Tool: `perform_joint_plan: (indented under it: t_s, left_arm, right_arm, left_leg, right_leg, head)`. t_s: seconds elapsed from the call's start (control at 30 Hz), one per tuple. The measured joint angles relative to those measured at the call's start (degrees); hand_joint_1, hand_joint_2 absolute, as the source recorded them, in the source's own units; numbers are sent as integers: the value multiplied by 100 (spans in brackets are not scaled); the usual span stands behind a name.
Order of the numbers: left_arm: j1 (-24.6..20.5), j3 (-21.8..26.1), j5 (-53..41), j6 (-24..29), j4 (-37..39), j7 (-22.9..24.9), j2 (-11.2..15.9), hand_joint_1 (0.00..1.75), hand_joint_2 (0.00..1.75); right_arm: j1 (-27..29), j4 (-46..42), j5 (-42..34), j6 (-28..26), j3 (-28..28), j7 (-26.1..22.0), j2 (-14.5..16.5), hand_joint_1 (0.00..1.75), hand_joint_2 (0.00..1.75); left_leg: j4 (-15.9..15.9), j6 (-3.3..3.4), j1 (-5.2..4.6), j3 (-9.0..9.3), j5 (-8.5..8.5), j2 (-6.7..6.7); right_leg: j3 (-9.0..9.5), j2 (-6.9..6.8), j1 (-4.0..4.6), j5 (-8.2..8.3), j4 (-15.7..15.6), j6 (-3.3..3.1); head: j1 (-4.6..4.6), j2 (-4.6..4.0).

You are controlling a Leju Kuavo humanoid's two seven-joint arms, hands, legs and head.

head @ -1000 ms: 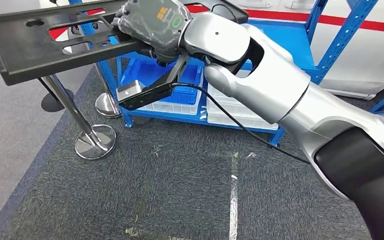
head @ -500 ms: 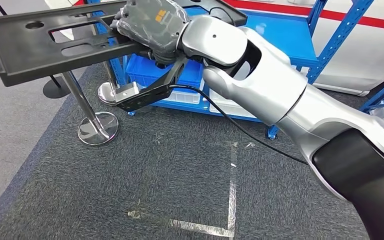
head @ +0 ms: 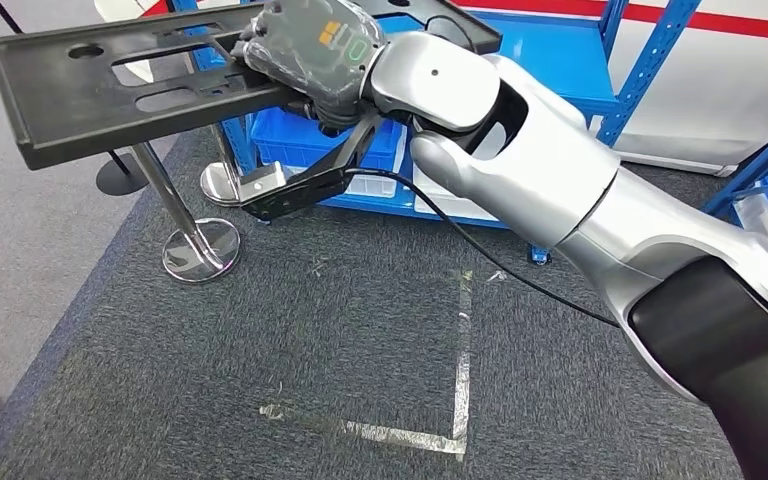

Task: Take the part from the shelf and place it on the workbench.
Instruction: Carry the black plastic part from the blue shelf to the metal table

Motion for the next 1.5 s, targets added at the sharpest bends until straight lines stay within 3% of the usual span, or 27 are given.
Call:
perform_joint_plan:
  t_s: [0.03,0.07,0.1,0.17,0.23,0.3,0.37,0.43,0.53,0.57,0.6,0.63,0.73,0.8,0.87,0.93,0.97,1.07,1.1,1.13,1.2,1.27,1.33,1.4,1.43,1.5]
  left_arm:
    - [1,-4,-2,-1,1,-3,5,0,175]
    - [0,-8,-8,-7,1,-11,9,0,175]
    - [-3,-13,-18,-17,1,-22,14,0,175]
    - [-16,-20,-38,-32,1,-44,19,0,175]
    - [-38,-23,-45,-36,1,-54,25,0,175]
    - [-45,-27,-50,-37,1,-60,40,0,175]
    - [-45,-33,-55,-38,1,-61,52,0,175]
    - [-52,-38,-59,-39,1,-61,52,0,175]
    - [-48,-40,-79,-38,1,-62,52,0,175]
    - [-41,-41,-87,-38,1,-63,52,0,175]
    - [-35,-42,-92,-38,1,-64,52,0,175]
    - [-31,-42,-95,-38,1,-64,52,0,175]
    - [-34,-42,-108,-39,1,-66,50,0,175]
    - [-38,-42,-135,-39,1,-67,48,0,175]
    - [-34,-44,-159,-38,1,-67,51,0,175]
    - [-25,-49,-170,-38,1,-67,56,0,175]
    - [-25,-52,-174,-36,1,-68,60,0,175]
    - [-25,-58,-194,-33,1,-67,63,0,175]
    - [-19,-62,-205,-34,1,-67,63,0,175]
    - [-14,-66,-219,-34,1,-67,63,0,175]
    - [-10,-71,-249,-33,1,-68,70,0,175]
    - [-23,-72,-275,-29,1,-70,81,0,175]
    - [-26,-73,-284,-27,0,-73,89,0,175]
    - [-6,-75,-291,-27,-1,-75,92,0,175]
    - [1,-75,-295,-28,-1,-75,92,0,175]
    - [3,-76,-300,-29,-1,-75,92,0,175]
  right_arm:
    - [4,3,-1,1,7,0,0,175,175]
    - [7,8,-1,1,13,0,0,175,175]
    - [7,13,-2,1,16,0,0,175,175]
    - [2,24,-5,0,17,-1,1,175,175]
    - [-7,29,-10,-2,17,-1,9,175,175]
    - [-16,34,-15,-5,17,-4,25,175,175]
    - [-38,42,-20,-9,17,-10,32,175,175]
    - [-55,56,-23,-13,19,-11,32,175,175]
    - [-54,74,-26,-27,20,-4,32,175,175]
    - [-51,79,-25,-31,20,-2,32,175,175]
    - [-49,85,-24,-34,21,0,32,175,175]
    - [-46,91,-21,-38,22,1,33,175,175]
    - [-51,99,15,-62,24,13,33,175,175]
    - [-62,105,70,-81,24,33,33,175,175]
    - [-68,115,117,-88,24,44,34,175,175]
    - [-75,125,144,-92,24,45,48,175,175]
    - [-82,128,155,-96,24,45,57,175,175]
    - [-94,150,178,-109,36,46,76,175,175]
    - [-93,160,182,-111,45,46,79,175,175]
    - [-93,170,188,-113,55,47,80,175,175]
    - [-104,192,204,-118,65,51,85,175,175]
    - [-136,216,226,-131,65,57,92,175,175]
    - [-159,243,242,-147,65,60,102,175,175]
    - [-164,264,250,-156,65,60,120,175,175]
    - [-168,277,251,-156,65,60,127,175,175]
    - [-179,309,255,-157,65,61,129,175,175]
  left_leg:
    - [302,-22,3,-48,-117,1]
    - [449,-41,6,-23,-109,2]
    - [405,-56,8,93,0,2]
    - [-134,-71,11,519,226,3]
    - [-724,-41,-10,925,164,-7]
    - [-926,31,-41,1051,87,-21]
    - [-932,108,-36,1026,157,-13]
    - [-945,193,-13,961,245,6]
    - [-946,279,-9,749,410,8]
    - [-944,283,-10,676,462,-9]
    - [-942,278,-13,616,505,-34]
    - [-941,270,-18,569,542,-67]
    - [-941,222,-35,486,634,-159]
    - [-948,163,-21,438,694,-210]
    - [-988,88,-7,415,762,-270]
    - [-925,38,-7,351,700,-240]
    - [-732,22,-9,257,560,-184]
    - [317,-26,-1,-164,2,-46]
    - [519,-42,-1,-219,-55,-36]
    - [528,-51,-2,-177,-19,-26]
    - [-76,-49,-4,225,254,60]
    - [-734,4,-51,605,436,195]
    - [-892,80,-93,658,453,202]
    - [-908,150,-67,627,497,107]
    - [-922,182,-52,619,523,64]
    - [-946,242,-27,589,574,-14]
  right_leg:
    - [-73,-1,-2,35,27,6]
    - [-153,-1,-6,68,64,15]
    - [-237,-1,-15,96,112,30]
    - [-397,1,-37,136,227,70]
    - [-511,-1,-41,174,317,125]
    - [-531,3,-25,216,349,182]
    - [-536,17,-16,250,364,225]
    - [-653,26,-25,52,576,281]
    - [-1025,28,-52,-684,1646,349]
    - [-1080,28,-58,-827,1932,354]
    - [-1026,30,-60,-843,1993,346]
    - [-865,40,-58,-766,1838,326]
    - [-112,229,-38,-442,716,194]
    - [68,305,-21,-412,373,146]
    - [65,234,-15,-368,326,140]
    - [75,129,-46,-291,241,115]
    - [69,71,-65,-251,202,99]
    - [-1,-77,-57,-204,208,69]
    - [-28,-125,-50,-196,224,69]
    - [-53,-173,-46,-191,245,70]
    - [-99,-278,-43,-197,308,85]
    - [-147,-366,-12,-213,378,122]
    - [-176,-440,19,-210,405,163]
    - [-189,-477,16,-221,423,206]
    - [-224,-409,6,-293,498,236]
    - [-416,-180,-26,-613,954,294]
  head:
    - [-4,0]
    - [-6,0]
    - [-8,0]
    - [-13,0]
    - [-14,0]
    - [-5,0]
    - [2,0]
    - [9,0]
    - [26,0]
    - [26,0]
    - [25,0]
    - [25,0]
    - [19,0]
    - [21,0]
    - [31,0]
    - [24,0]
    - [11,0]
    - [-16,0]
    - [-17,0]
    - [-20,0]
    - [-21,0]
    - [-21,0]
    - [-16,0]
    - [-11,0]
    - [-6,0]
    - [9,1]
